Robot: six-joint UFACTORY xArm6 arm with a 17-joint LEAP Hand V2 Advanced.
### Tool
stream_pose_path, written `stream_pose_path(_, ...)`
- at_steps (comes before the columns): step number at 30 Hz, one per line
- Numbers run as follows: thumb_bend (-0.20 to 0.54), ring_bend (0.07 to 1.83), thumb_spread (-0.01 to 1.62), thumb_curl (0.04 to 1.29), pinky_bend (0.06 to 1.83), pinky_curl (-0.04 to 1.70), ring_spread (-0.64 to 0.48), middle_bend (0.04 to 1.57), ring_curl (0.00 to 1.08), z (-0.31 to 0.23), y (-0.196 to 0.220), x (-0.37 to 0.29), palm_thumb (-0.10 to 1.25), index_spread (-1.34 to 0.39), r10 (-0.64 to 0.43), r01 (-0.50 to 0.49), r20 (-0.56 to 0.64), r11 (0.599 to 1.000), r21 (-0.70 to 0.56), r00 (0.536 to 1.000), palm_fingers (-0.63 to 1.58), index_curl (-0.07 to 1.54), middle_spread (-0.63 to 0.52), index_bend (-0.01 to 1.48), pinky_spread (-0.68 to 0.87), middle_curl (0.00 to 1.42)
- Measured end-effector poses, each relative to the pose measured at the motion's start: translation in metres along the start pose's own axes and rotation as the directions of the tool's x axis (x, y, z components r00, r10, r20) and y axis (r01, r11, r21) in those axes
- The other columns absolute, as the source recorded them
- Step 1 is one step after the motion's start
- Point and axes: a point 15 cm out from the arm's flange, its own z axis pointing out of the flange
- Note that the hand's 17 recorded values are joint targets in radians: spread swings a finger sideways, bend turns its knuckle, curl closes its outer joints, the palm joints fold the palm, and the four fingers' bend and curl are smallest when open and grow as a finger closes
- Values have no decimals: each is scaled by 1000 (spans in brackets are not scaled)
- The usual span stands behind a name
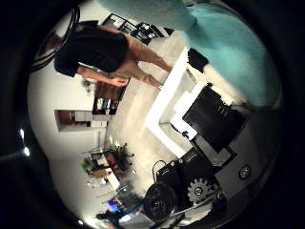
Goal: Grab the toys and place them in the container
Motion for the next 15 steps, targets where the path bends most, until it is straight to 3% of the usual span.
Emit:
stream_pose_path(3, -121, 1130, 1006, 427, 1091, 369, -354, 561, 464, 6, 0, 1, 892, -548, -12, 12, -1, 1000, -13, 1000, 923, 689, -404, 140, -598, 708)
stream_pose_path(4, -192, 1082, 1006, 370, 1041, 374, -345, 494, 472, 7, 1, 1, 650, -529, -16, 16, -1, 1000, -22, 1000, 560, 698, -372, 157, -508, 700)
stream_pose_path(5, -195, 1020, 987, 333, 1021, 400, -303, 452, 482, 9, 2, 1, 477, -507, -25, 25, -2, 999, -29, 1000, 303, 713, -328, 177, -377, 692)
stream_pose_path(7, -160, 818, 934, 290, 1033, 381, -163, 357, 407, 13, 3, 1, 233, -502, -61, 61, -1, 997, -40, 998, 70, 648, -236, 162, -121, 630)
stream_pose_path(10, -85, 660, 881, 271, 1031, 329, -14, 292, 309, 17, 4, -3, 86, -489, -103, 103, 2, 994, -49, 995, 13, 571, -147, 174, 142, 558)
stream_pose_path(15, -43, 596, 851, 276, 1018, 292, 82, 257, 268, 17, 4, -7, 38, -479, -121, 121, 3, 992, -46, 993, 37, 502, -93, 168, 335, 503)
